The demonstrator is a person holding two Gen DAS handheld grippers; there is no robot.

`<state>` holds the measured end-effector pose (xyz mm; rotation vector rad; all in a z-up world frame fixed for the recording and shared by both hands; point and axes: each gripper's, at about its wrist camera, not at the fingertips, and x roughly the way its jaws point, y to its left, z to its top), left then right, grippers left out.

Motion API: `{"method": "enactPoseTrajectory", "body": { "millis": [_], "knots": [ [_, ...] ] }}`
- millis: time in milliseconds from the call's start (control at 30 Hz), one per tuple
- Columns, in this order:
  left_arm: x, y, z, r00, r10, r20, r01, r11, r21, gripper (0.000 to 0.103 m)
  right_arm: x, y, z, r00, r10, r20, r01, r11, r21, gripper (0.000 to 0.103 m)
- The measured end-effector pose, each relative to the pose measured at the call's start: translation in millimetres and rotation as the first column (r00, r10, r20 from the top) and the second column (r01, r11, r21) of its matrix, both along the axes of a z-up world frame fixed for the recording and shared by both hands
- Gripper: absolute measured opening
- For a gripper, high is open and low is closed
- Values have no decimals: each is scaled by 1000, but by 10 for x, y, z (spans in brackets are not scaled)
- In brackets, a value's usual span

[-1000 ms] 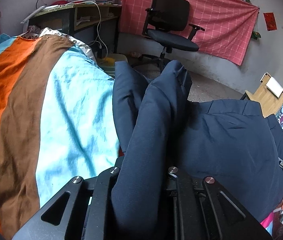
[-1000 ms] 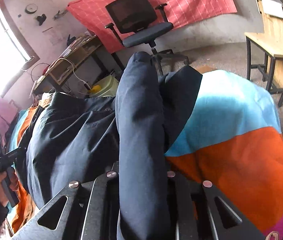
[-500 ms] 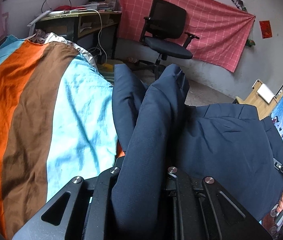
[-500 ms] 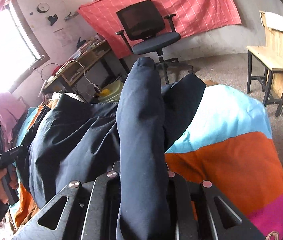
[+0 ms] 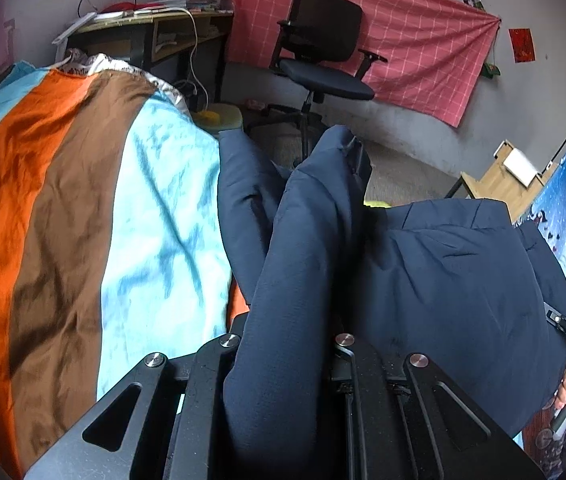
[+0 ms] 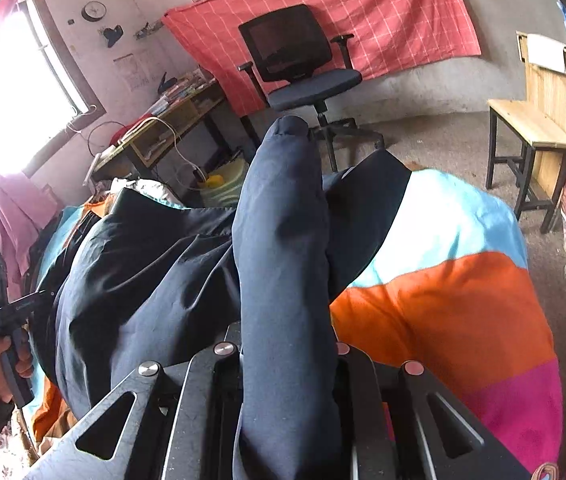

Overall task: Fold large clothes
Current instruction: 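Hold the folded edge with both tools and press it onto the bundle, then open both tools and pull them back from the folded navy jacket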

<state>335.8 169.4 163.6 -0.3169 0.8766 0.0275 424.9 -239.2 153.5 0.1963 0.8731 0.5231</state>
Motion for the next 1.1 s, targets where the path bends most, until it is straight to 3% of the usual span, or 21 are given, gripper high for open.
{"method": "enactPoseTrajectory", "body": {
  "millis": [300, 433, 733, 833, 867, 933, 1033, 1100],
  "knots": [
    [-35, -58, -500, 998, -22, -54, 25, 998, 52, 13, -39, -33, -507, 998, -19, -60, 16, 998, -62, 15],
    [-25, 13, -655, 996, -9, -87, 14, 999, 52, 21, -19, -68, -714, 995, -42, -88, 32, 993, -112, 19],
    [-63, 179, -788, 990, 68, -127, -69, 998, 0, 47, -2, -126, -938, 990, -91, -106, 67, 976, -208, 57],
    [-101, 203, -748, 987, 106, -120, -107, 994, 4, 55, -49, -149, -928, 990, -116, -75, 97, 971, -218, 76],
    [-145, 213, -700, 987, 133, -93, -131, 991, 24, 62, -70, -152, -912, 991, -120, -61, 104, 970, -220, 81],
    [-223, 220, -586, 987, 159, -29, -157, 986, 52, 66, -107, -150, -855, 992, -122, -25, 113, 967, -231, 85],
    [-313, 171, -426, 986, 168, 23, -169, 981, 99, 84, -168, -128, -744, 993, -117, 25, 120, 963, -241, 90],
    [-389, 92, -323, 984, 165, 63, -172, 976, 131, 85, -212, -120, -680, 991, -124, 50, 132, 962, -240, 93]
  ]
}}
